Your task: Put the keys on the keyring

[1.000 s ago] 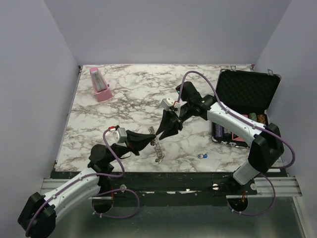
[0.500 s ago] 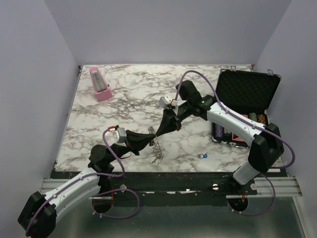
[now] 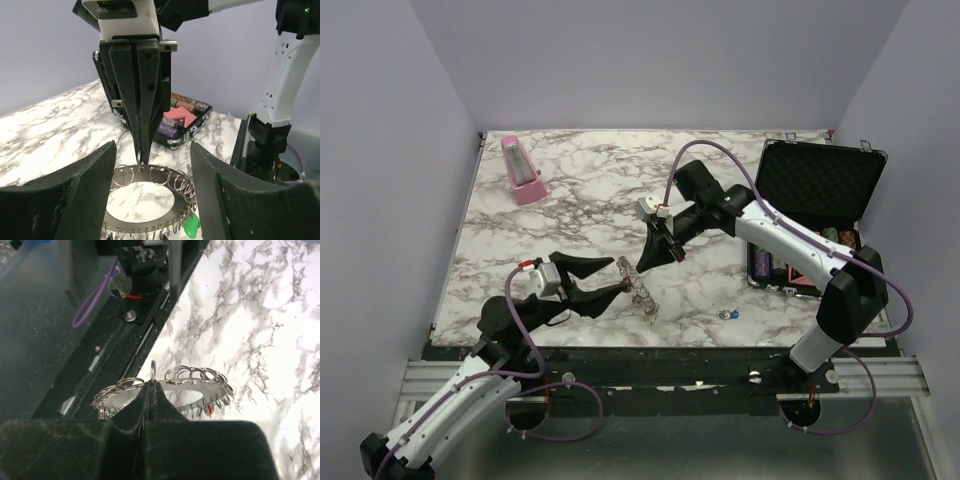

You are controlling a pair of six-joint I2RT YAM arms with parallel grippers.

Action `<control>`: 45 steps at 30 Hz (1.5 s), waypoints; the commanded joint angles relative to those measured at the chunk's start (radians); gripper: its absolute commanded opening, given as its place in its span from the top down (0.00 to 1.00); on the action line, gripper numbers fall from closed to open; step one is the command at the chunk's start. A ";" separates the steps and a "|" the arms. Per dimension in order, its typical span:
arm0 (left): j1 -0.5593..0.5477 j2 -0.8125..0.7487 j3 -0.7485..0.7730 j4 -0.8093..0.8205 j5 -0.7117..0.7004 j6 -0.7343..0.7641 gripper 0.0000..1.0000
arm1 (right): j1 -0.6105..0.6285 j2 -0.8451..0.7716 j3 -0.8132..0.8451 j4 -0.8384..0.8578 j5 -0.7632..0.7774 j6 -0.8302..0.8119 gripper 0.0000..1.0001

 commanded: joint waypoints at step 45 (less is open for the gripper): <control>0.006 0.536 0.420 -0.425 0.176 0.292 1.00 | 0.007 0.066 0.198 -0.337 0.173 -0.156 0.99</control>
